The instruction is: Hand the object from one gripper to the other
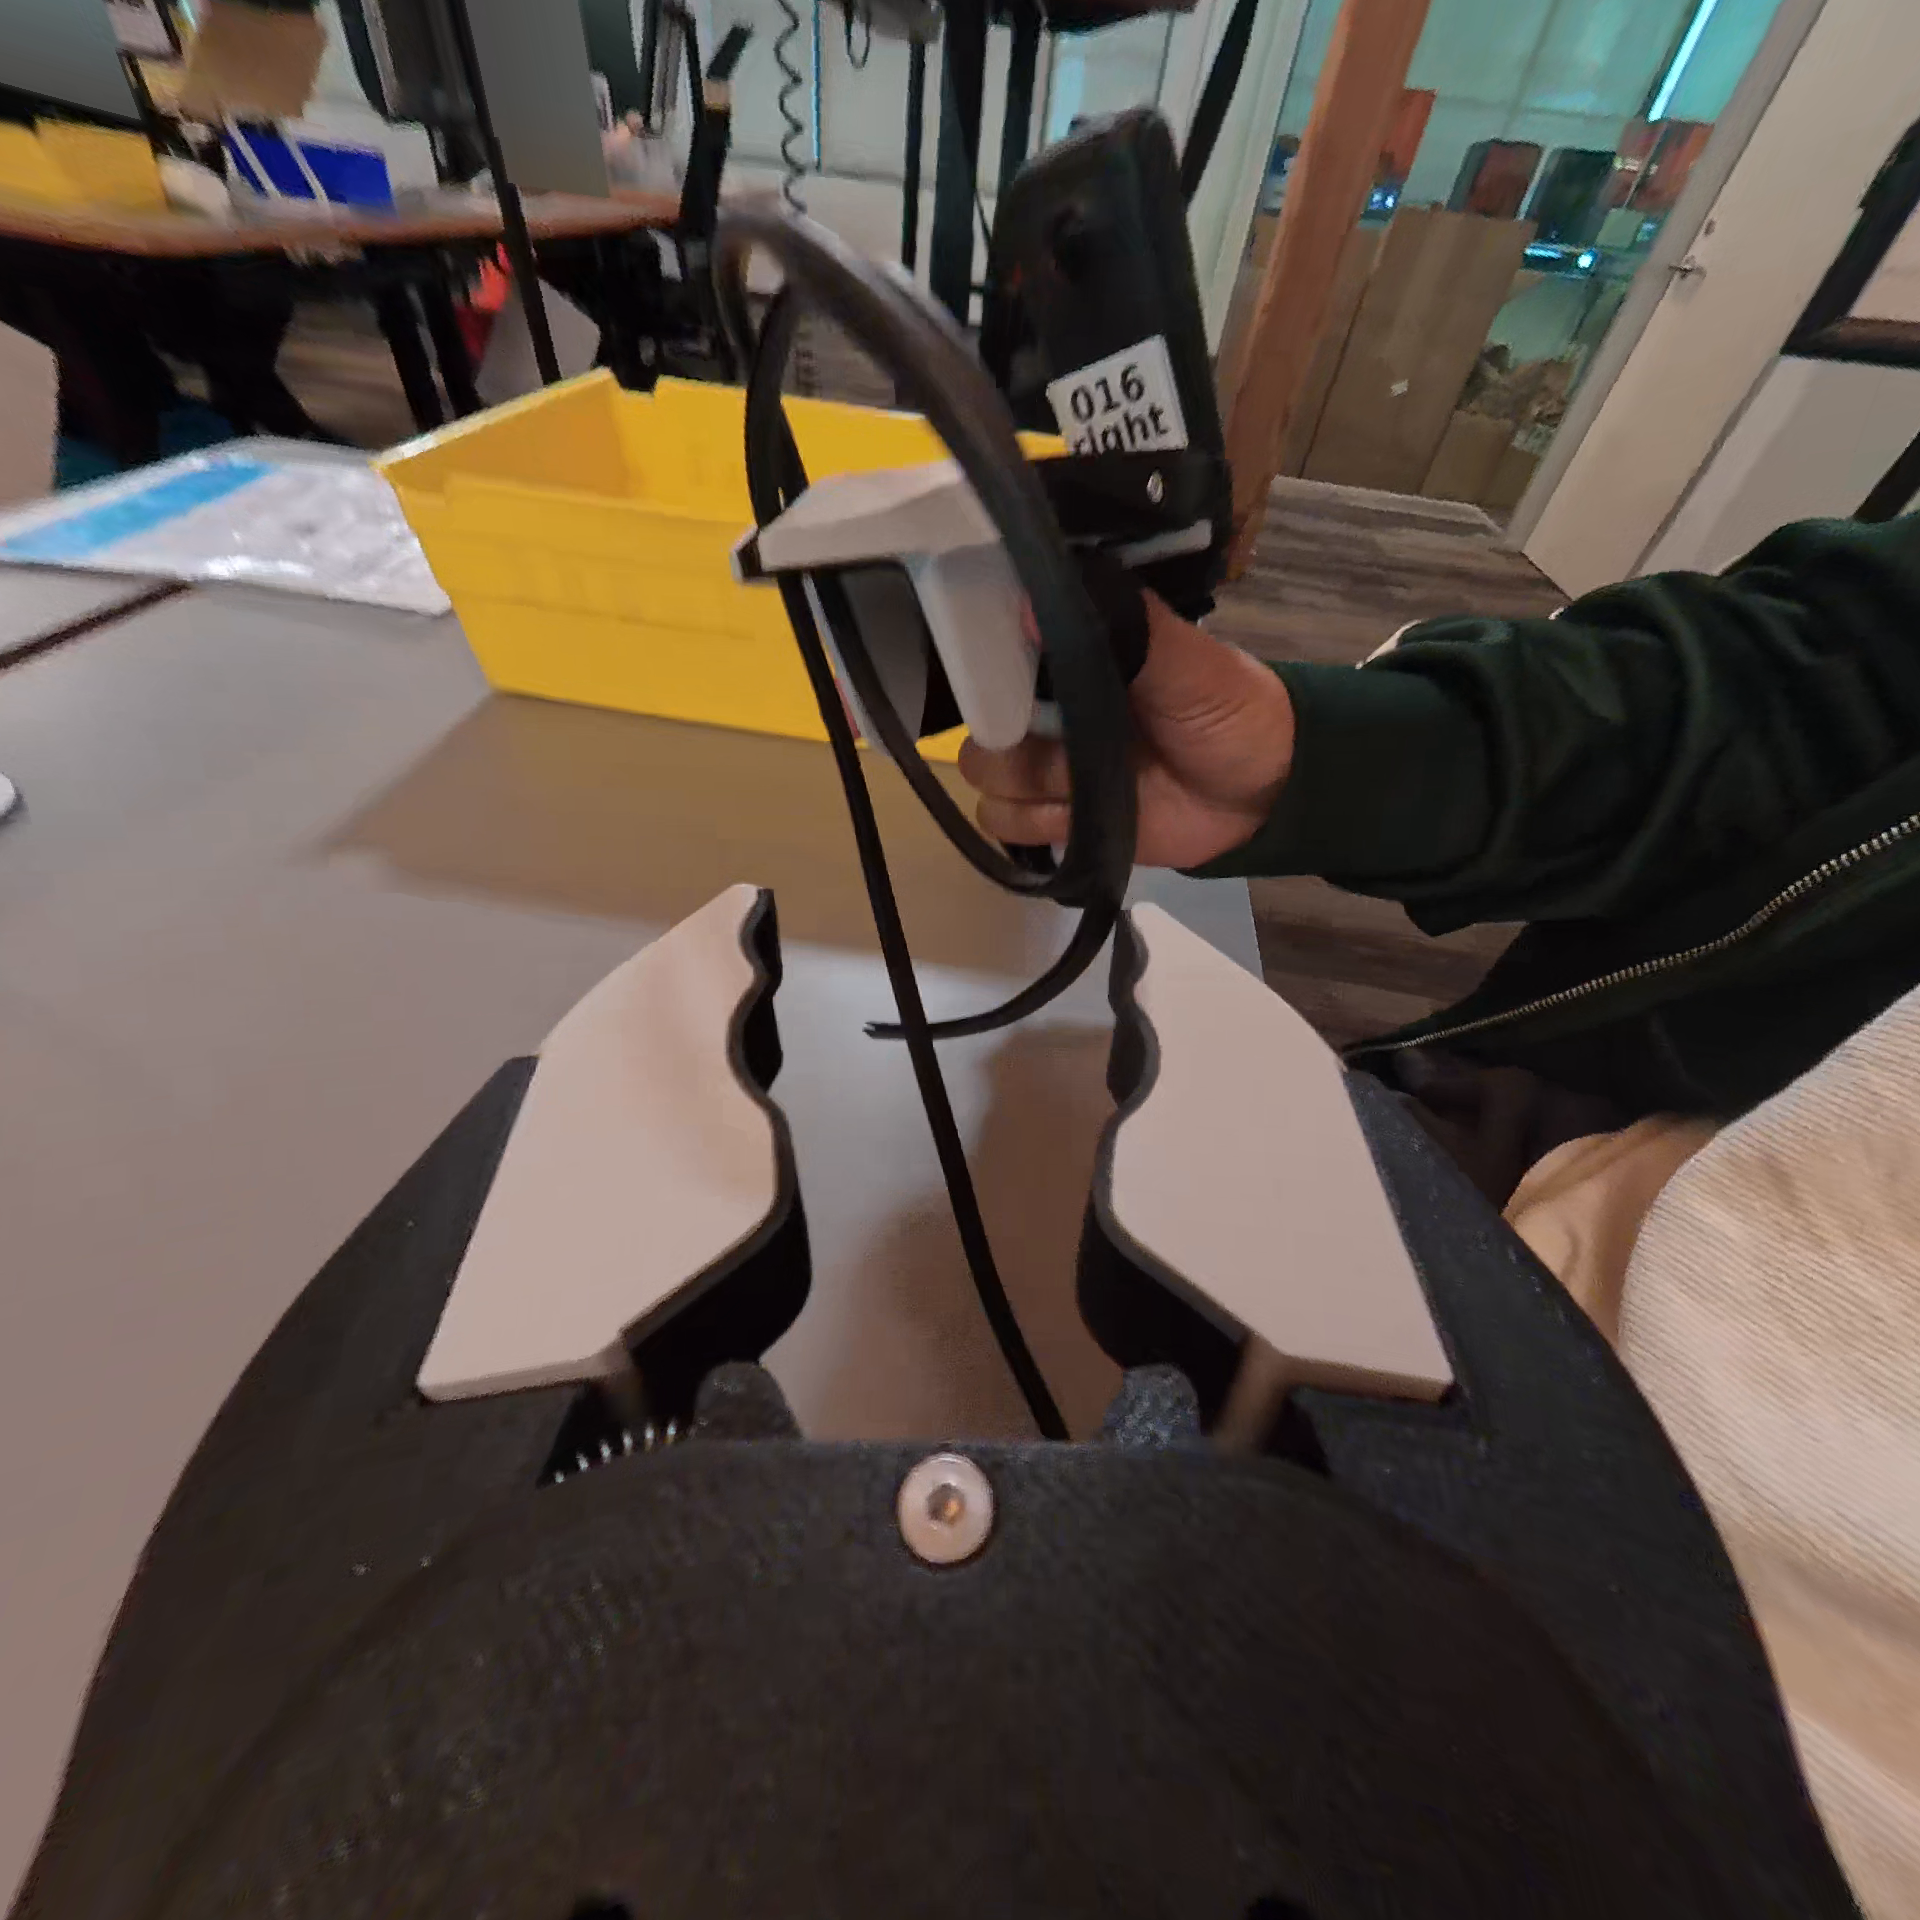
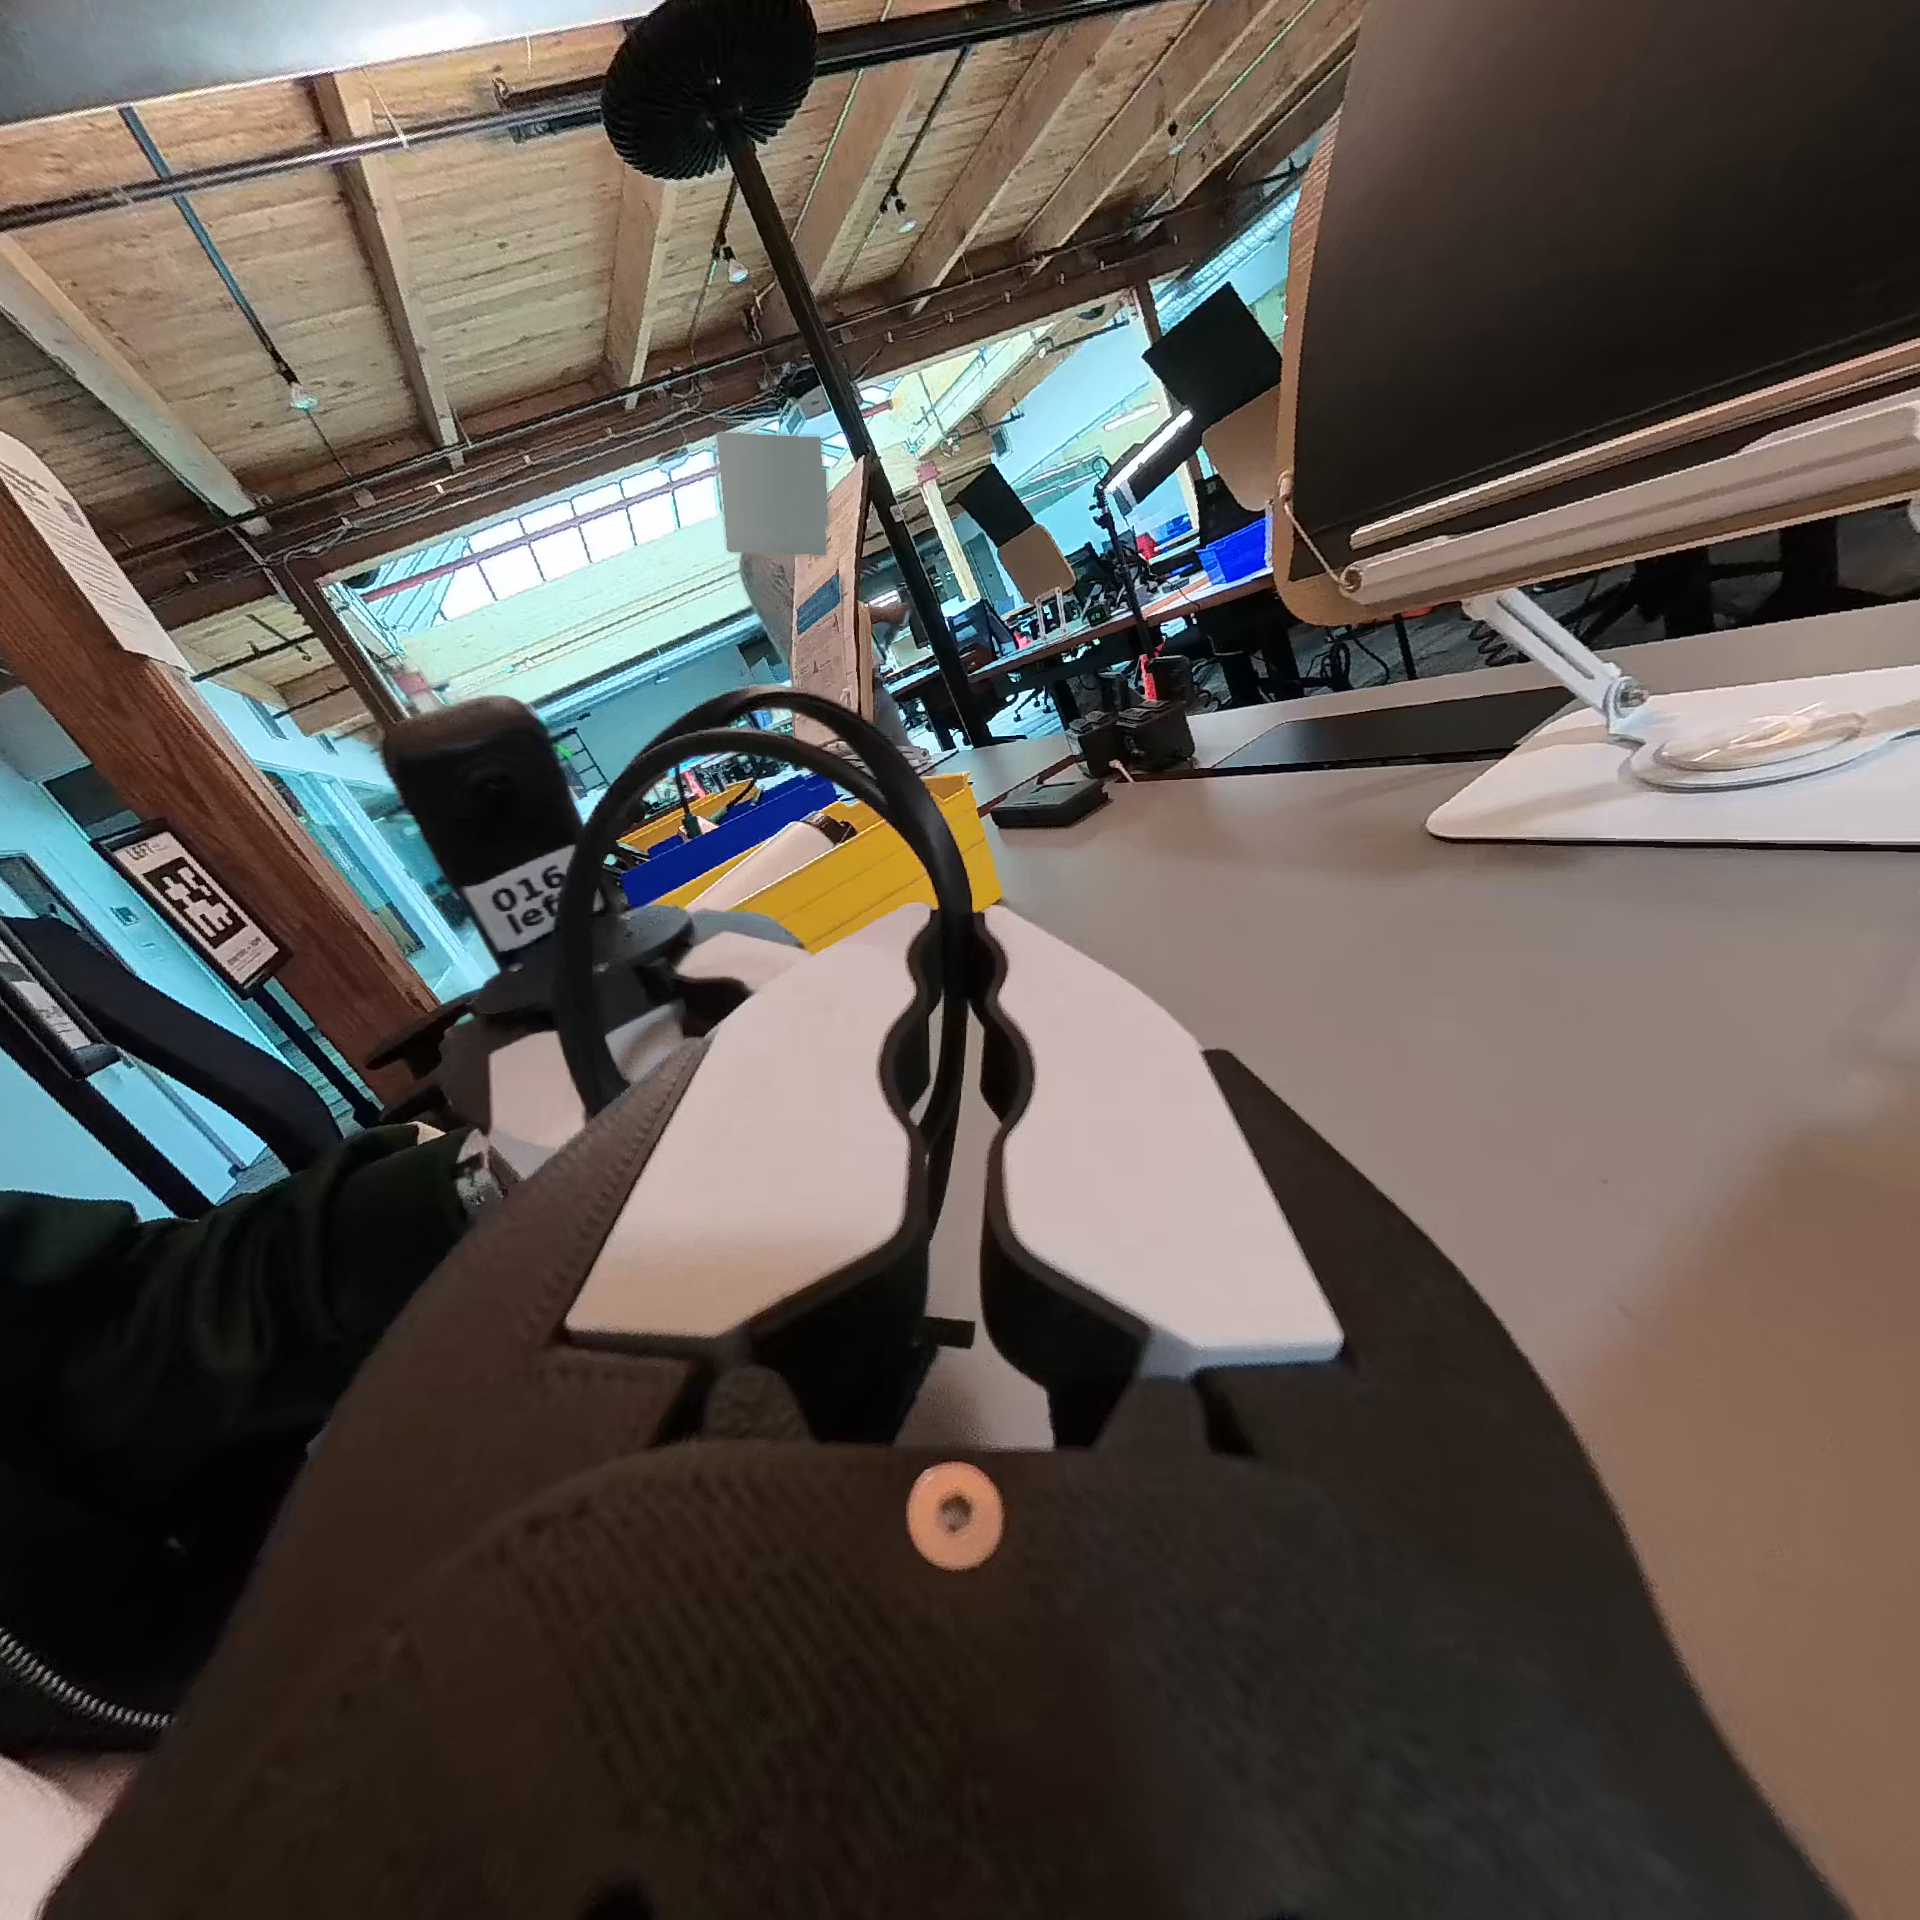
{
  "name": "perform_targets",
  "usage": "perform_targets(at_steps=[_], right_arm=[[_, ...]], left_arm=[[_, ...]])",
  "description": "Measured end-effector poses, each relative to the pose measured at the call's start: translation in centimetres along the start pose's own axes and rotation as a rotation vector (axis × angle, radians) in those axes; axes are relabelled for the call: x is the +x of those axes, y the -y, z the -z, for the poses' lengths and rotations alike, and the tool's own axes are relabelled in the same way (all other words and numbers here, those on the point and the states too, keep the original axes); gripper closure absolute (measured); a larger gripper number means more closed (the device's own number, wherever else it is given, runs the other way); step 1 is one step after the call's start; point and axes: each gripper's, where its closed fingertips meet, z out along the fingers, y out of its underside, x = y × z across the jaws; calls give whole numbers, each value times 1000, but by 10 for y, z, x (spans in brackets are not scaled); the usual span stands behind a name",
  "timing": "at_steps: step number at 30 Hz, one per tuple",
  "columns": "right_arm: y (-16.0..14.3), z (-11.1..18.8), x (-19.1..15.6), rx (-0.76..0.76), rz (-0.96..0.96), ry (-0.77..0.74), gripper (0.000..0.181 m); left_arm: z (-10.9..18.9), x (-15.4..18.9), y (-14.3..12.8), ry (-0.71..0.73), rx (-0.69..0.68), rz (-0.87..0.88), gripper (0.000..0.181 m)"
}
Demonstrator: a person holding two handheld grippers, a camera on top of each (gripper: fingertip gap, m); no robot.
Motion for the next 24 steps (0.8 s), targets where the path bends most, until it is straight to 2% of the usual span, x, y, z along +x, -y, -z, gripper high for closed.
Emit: perform_targets(at_steps=[4,7,10,12,15,17,21,24], right_arm=[[0,-1,-3,6,-26,26,177],[0,-2,-8,13,-49,72,177],[1,-2,-12,15,-47,95,177],[1,-2,-14,14,-42,105,177],[0,-3,-16,11,-48,122,177],[-1,-4,-17,9,-63,133,177],[-1,-4,-18,18,-83,143,177],[-1,-4,-18,24,-95,149,177]], left_arm=[[-4,-1,-17,-8,-71,-4,121],[-10,6,-37,-101,-175,152,106],[-11,14,-41,-197,-170,270,111],[-10,18,-36,-236,-143,290,122],[-9,19,-27,-255,-86,293,126],[-9,23,-25,-272,-64,273,122],[-17,34,-30,-288,-77,238,98],[-25,40,-33,-293,-81,234,96]])
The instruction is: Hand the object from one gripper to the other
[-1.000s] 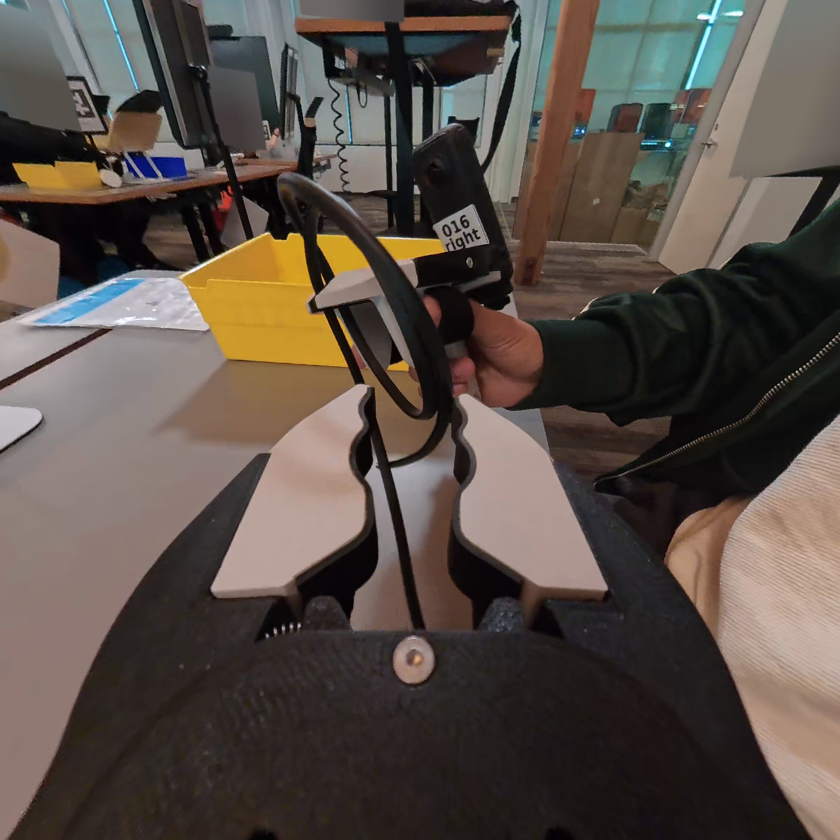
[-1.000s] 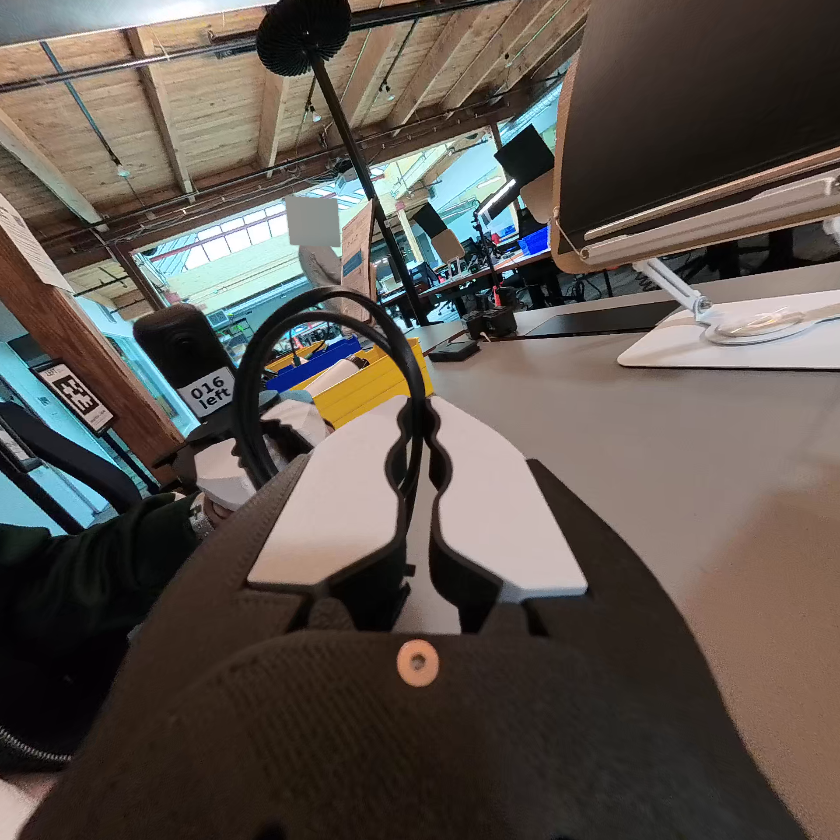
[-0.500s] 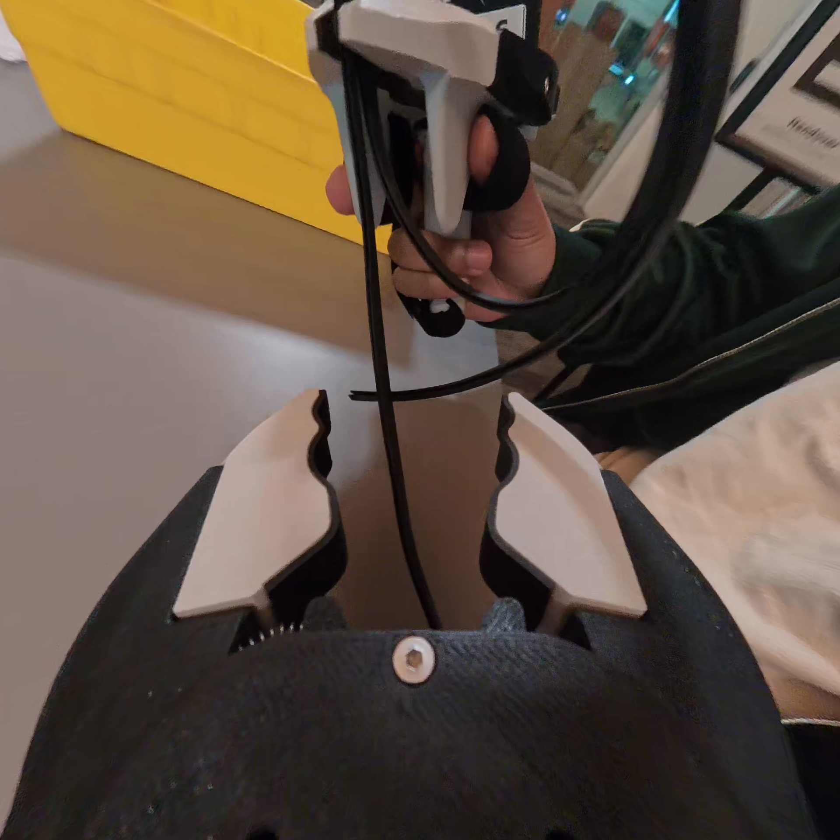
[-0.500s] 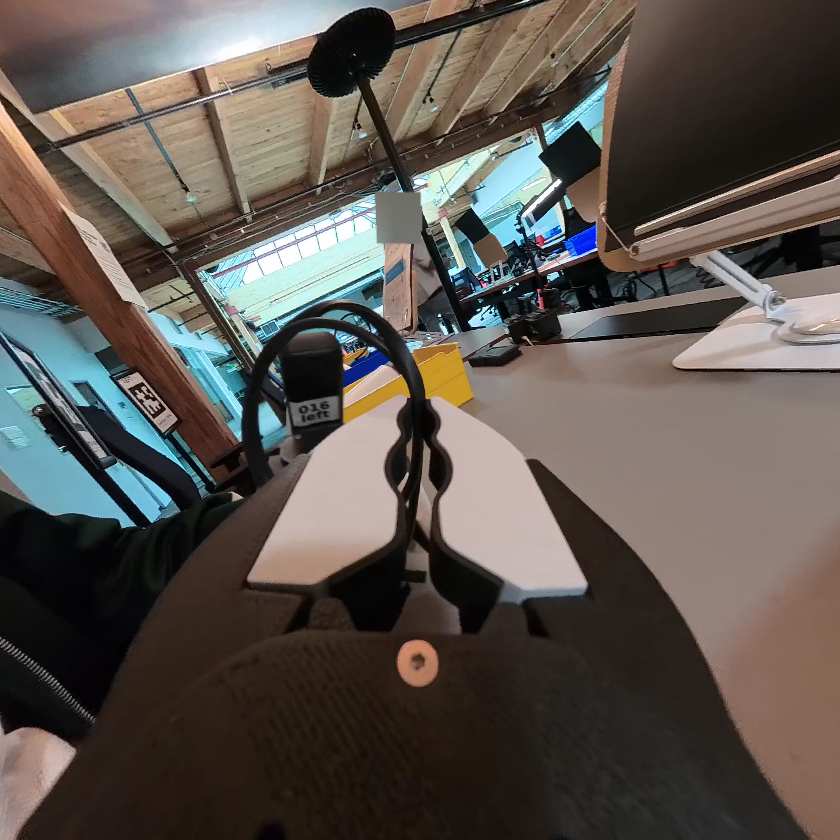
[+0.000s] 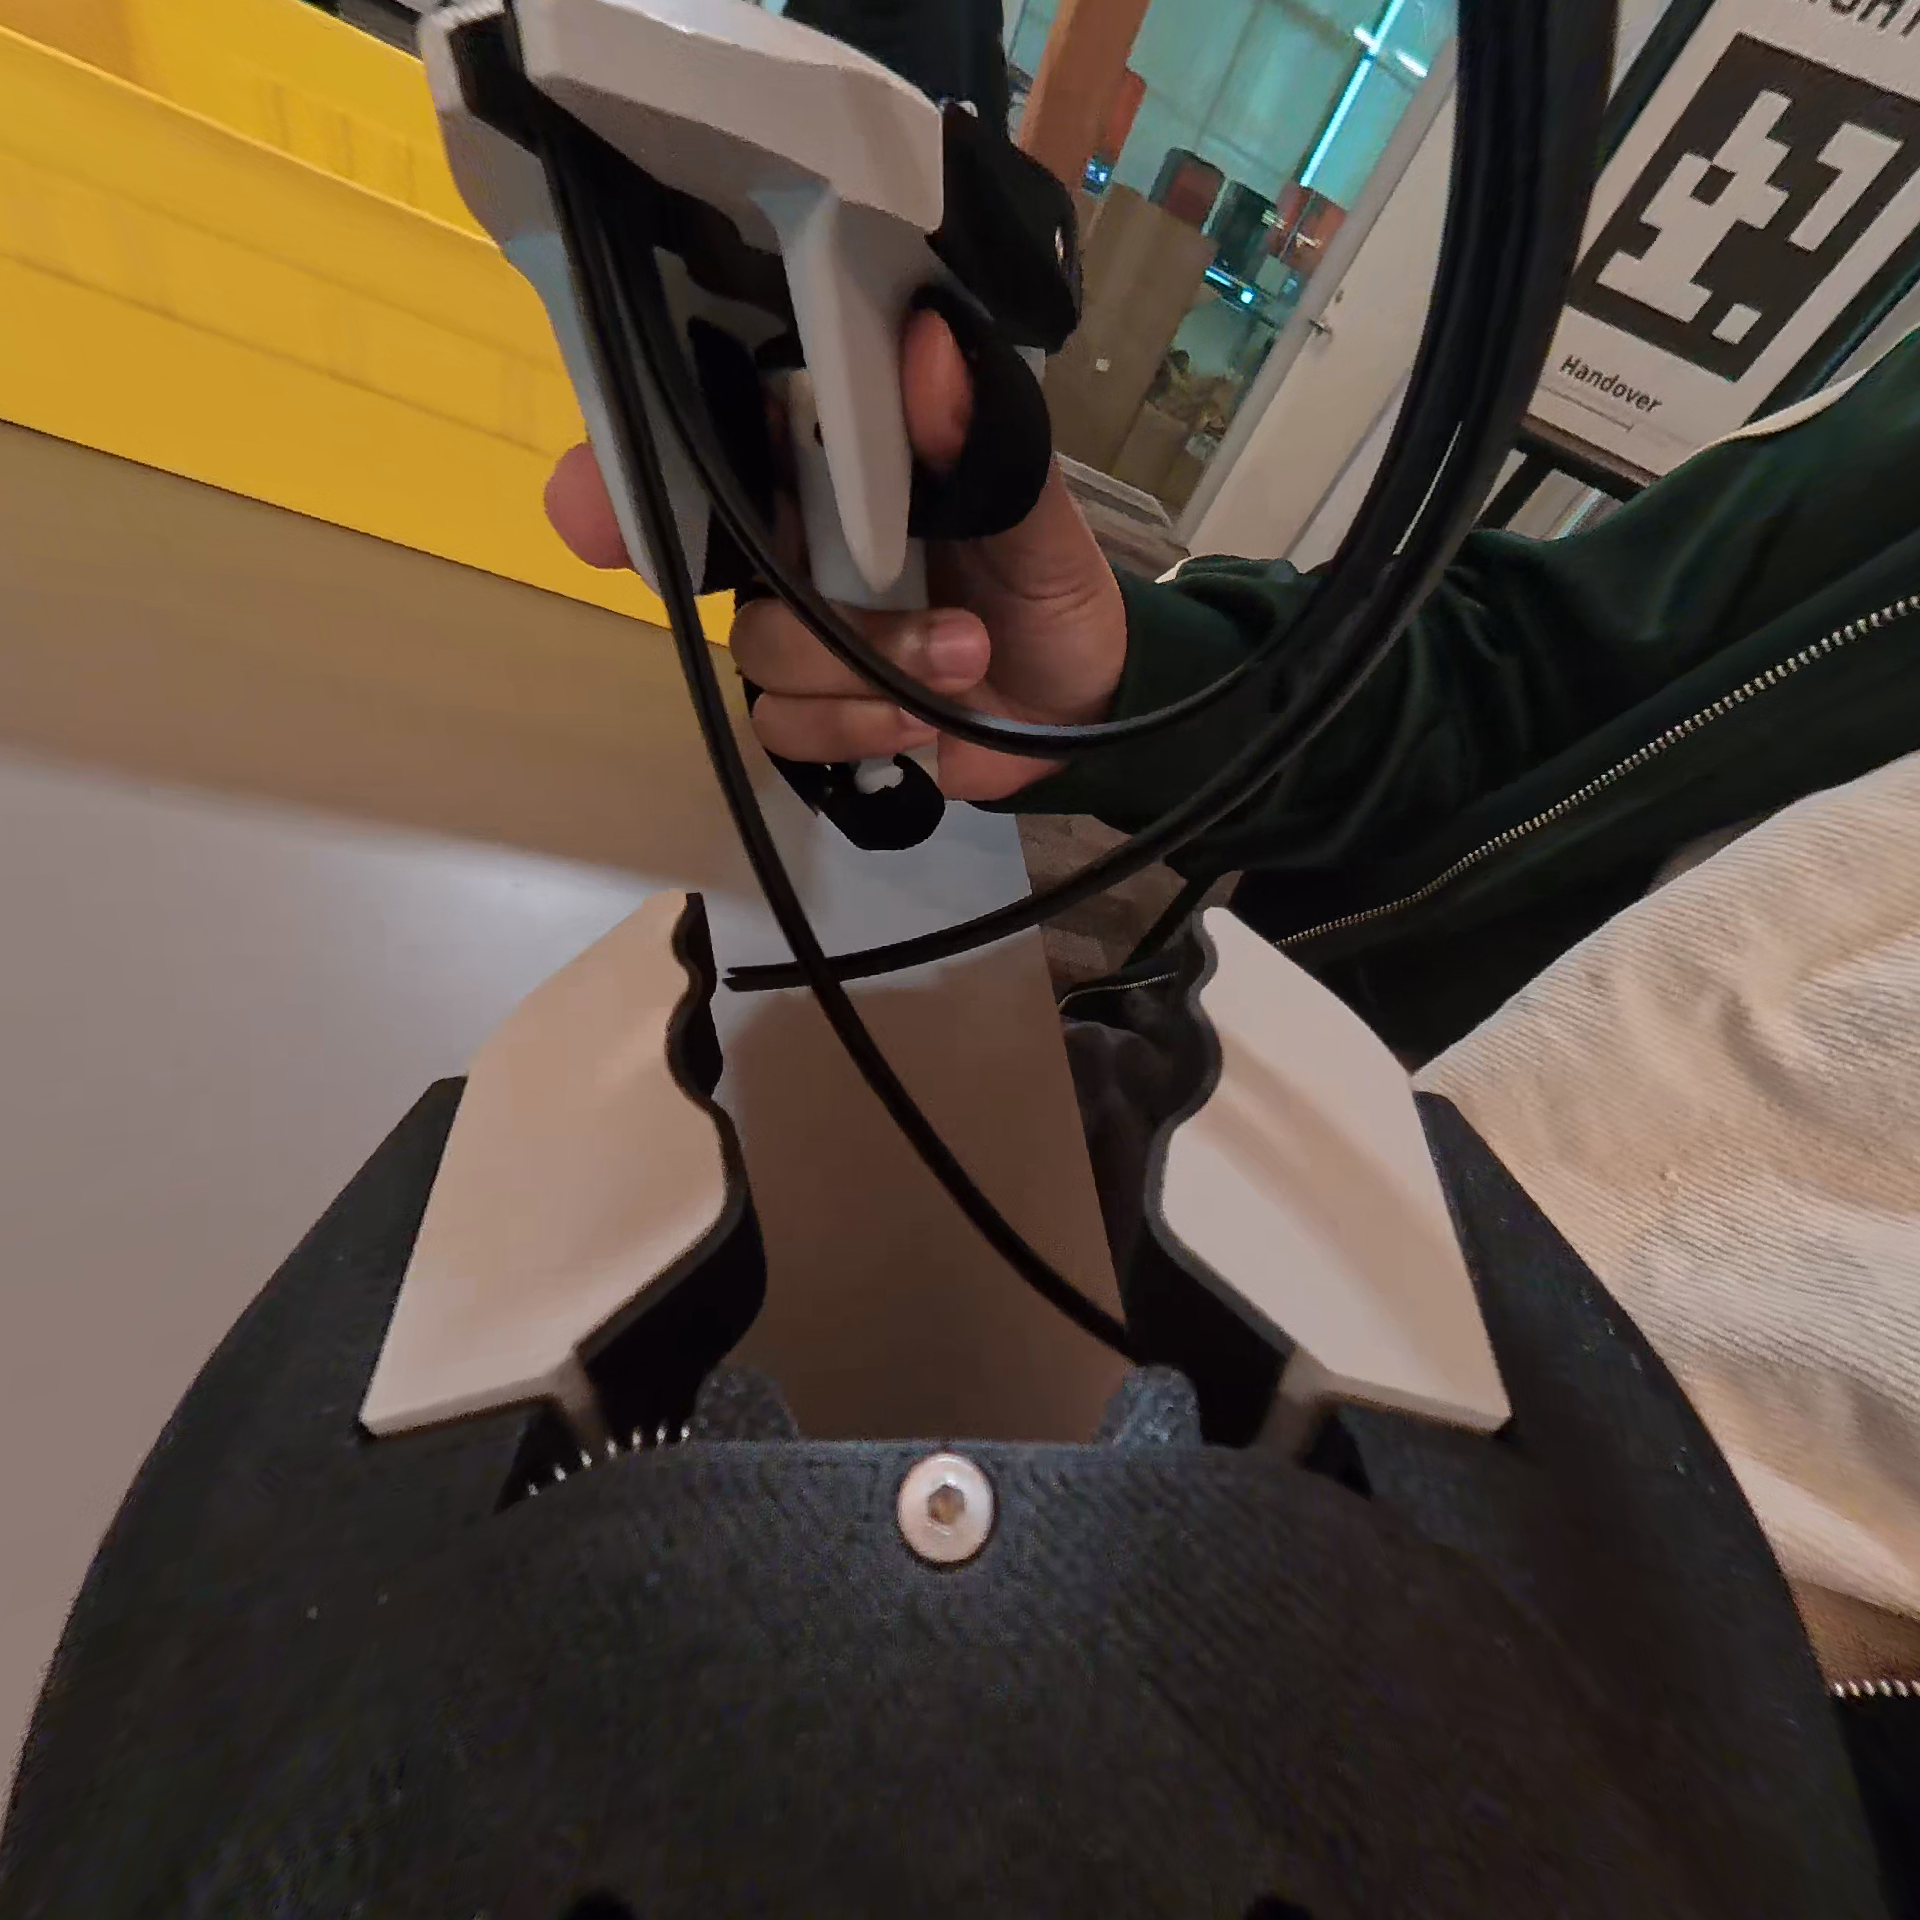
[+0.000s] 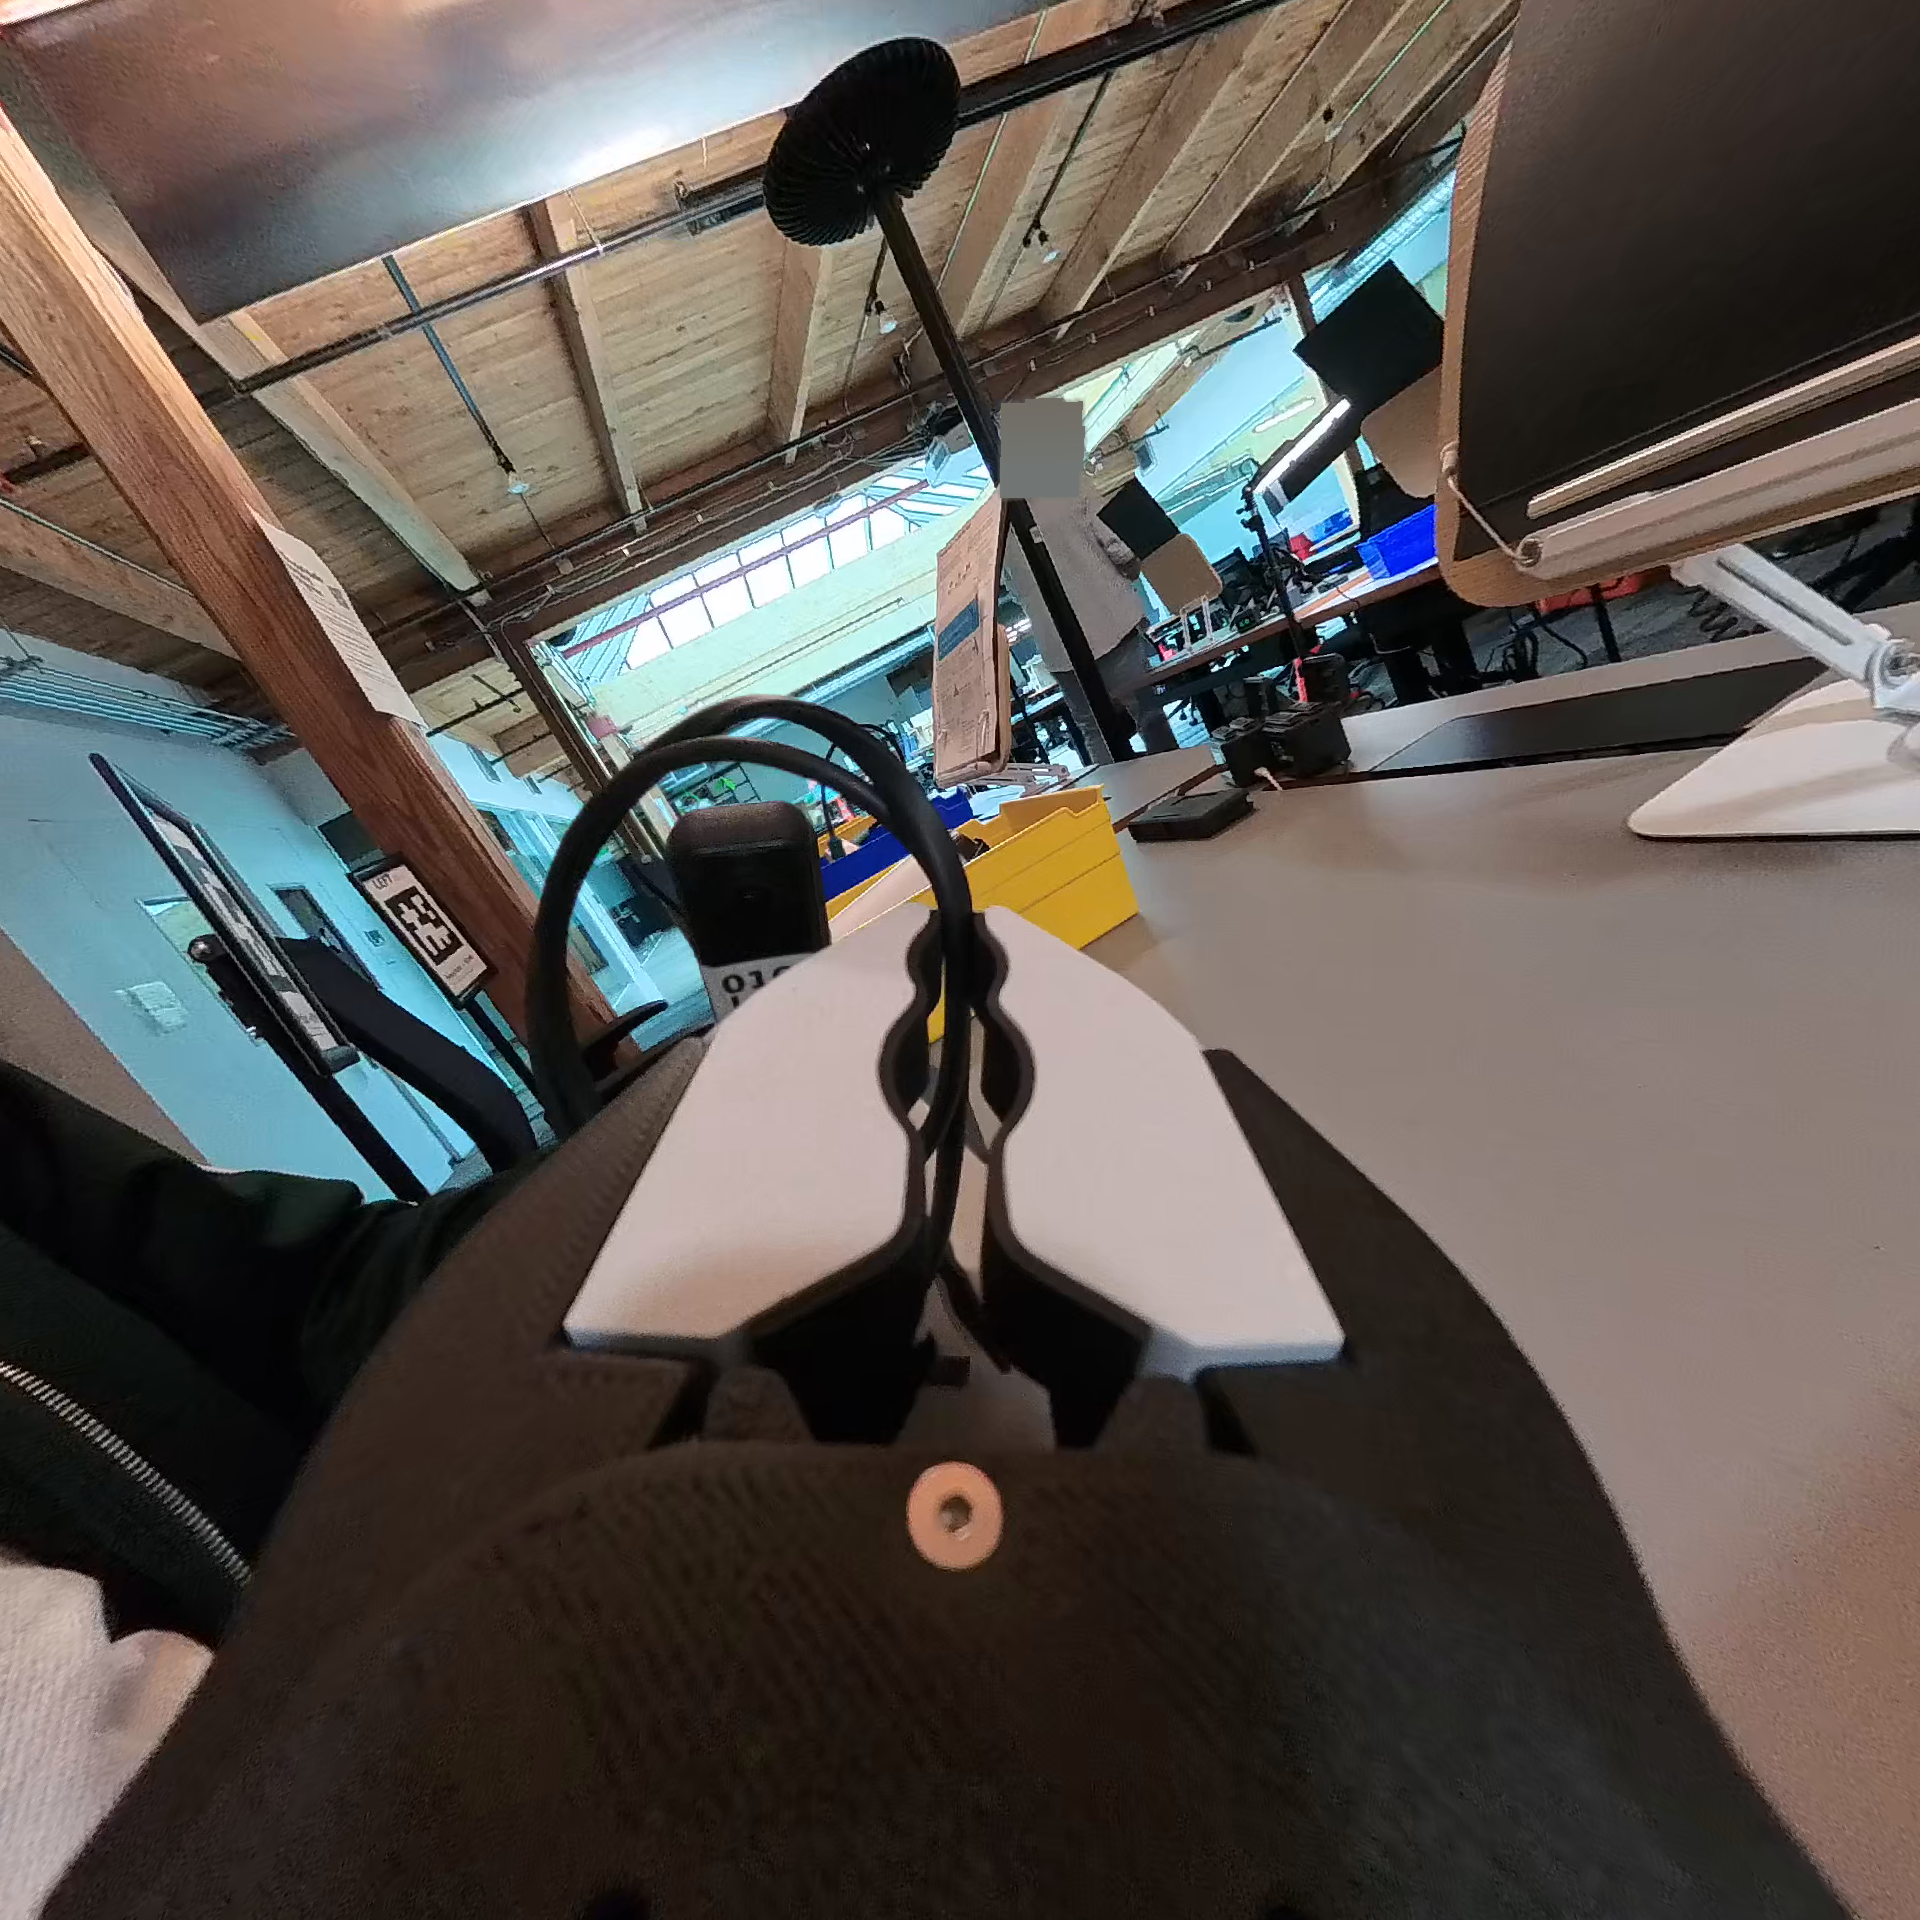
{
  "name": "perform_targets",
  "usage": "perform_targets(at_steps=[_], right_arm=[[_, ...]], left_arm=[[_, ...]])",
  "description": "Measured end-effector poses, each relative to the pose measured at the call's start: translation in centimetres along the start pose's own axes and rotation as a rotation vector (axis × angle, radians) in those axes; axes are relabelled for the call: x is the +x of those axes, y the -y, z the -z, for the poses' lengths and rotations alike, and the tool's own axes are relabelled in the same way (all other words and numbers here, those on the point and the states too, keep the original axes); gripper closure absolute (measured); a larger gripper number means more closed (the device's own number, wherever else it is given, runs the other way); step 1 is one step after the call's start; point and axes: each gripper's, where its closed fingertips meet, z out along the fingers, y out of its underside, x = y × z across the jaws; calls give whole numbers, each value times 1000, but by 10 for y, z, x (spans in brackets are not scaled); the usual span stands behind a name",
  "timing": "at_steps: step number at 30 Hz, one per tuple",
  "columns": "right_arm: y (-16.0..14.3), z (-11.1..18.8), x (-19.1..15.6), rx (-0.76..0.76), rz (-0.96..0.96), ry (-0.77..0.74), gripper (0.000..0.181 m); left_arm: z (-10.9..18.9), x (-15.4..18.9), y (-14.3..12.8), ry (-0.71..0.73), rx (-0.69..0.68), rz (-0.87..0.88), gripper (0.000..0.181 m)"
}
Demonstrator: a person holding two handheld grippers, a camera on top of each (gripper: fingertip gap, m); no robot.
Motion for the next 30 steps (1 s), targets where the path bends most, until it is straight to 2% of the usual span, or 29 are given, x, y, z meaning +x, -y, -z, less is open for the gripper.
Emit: perform_targets(at_steps=[2,6,11,19,25,28,30], right_arm=[[0,0,0,1,0,-1,177],[2,2,2,7,10,-8,177],[6,5,5,28,-7,-14,177],[9,9,16,56,-33,-53,174],[13,14,36,119,-138,-110,130],[15,18,43,137,-132,-154,121],[16,19,44,135,-114,-160,121]], left_arm=[[-2,4,-2,-24,-14,8,105],[5,8,0,-82,-15,40,142],[18,6,9,-104,29,78,171],[27,-4,11,-55,6,121,175],[39,-17,21,29,45,138,175],[53,-24,34,89,88,140,175],[66,-23,49,95,148,168,175]])
